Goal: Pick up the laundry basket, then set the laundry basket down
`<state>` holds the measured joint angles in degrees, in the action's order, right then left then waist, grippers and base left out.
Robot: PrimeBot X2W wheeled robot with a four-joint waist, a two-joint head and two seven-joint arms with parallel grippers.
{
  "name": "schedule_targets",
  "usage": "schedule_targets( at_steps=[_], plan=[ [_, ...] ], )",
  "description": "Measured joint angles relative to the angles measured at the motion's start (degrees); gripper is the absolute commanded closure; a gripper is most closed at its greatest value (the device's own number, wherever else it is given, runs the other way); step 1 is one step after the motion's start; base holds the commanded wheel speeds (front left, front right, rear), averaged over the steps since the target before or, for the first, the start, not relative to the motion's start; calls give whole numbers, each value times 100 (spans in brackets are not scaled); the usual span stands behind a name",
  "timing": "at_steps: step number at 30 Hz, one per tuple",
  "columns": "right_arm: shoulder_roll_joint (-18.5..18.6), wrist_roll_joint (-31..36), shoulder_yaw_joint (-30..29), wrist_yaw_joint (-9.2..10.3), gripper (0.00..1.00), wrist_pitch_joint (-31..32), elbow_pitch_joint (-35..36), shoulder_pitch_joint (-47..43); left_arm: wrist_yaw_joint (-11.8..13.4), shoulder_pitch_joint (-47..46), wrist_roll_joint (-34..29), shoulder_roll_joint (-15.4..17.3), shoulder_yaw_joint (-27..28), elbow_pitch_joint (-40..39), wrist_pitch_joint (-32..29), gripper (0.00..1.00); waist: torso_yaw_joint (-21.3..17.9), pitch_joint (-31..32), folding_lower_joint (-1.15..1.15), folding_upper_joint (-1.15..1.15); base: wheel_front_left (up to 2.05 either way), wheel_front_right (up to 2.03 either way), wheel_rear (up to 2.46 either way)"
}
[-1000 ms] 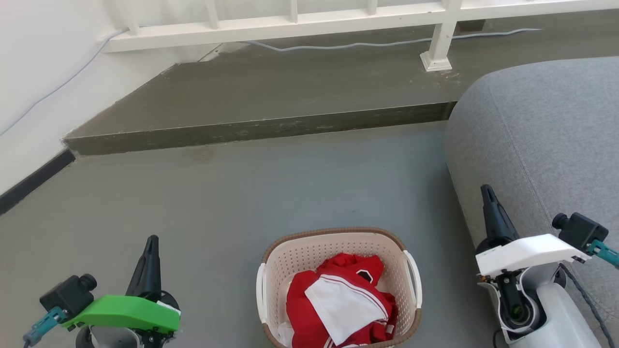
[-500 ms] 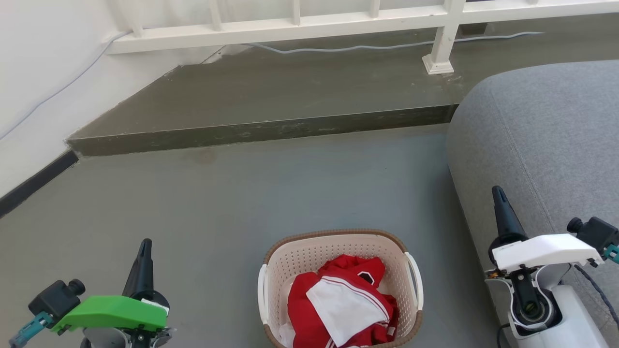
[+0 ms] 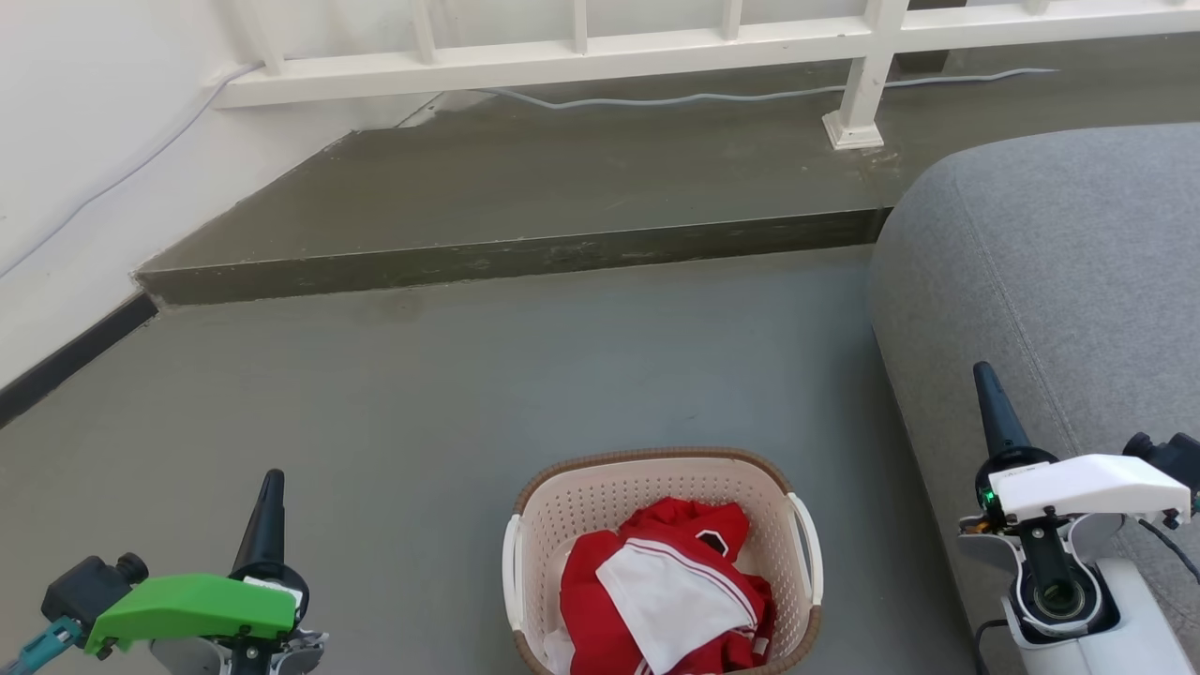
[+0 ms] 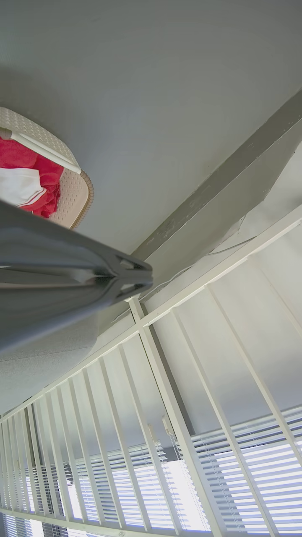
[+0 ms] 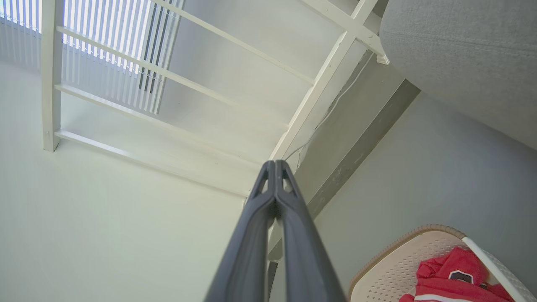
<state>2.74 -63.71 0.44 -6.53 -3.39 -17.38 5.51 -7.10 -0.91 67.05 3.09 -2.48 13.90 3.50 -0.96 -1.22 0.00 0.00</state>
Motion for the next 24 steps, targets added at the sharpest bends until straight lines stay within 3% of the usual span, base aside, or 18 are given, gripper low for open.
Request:
schedule_targets(
  at_steps=[24],
  plan=[
    [57, -1737, -345, -2, 100, 453, 46, -18, 0, -87, 1558, 11, 235, 89, -448, 100, 57, 63, 0, 0, 0, 0, 0]
  ],
)
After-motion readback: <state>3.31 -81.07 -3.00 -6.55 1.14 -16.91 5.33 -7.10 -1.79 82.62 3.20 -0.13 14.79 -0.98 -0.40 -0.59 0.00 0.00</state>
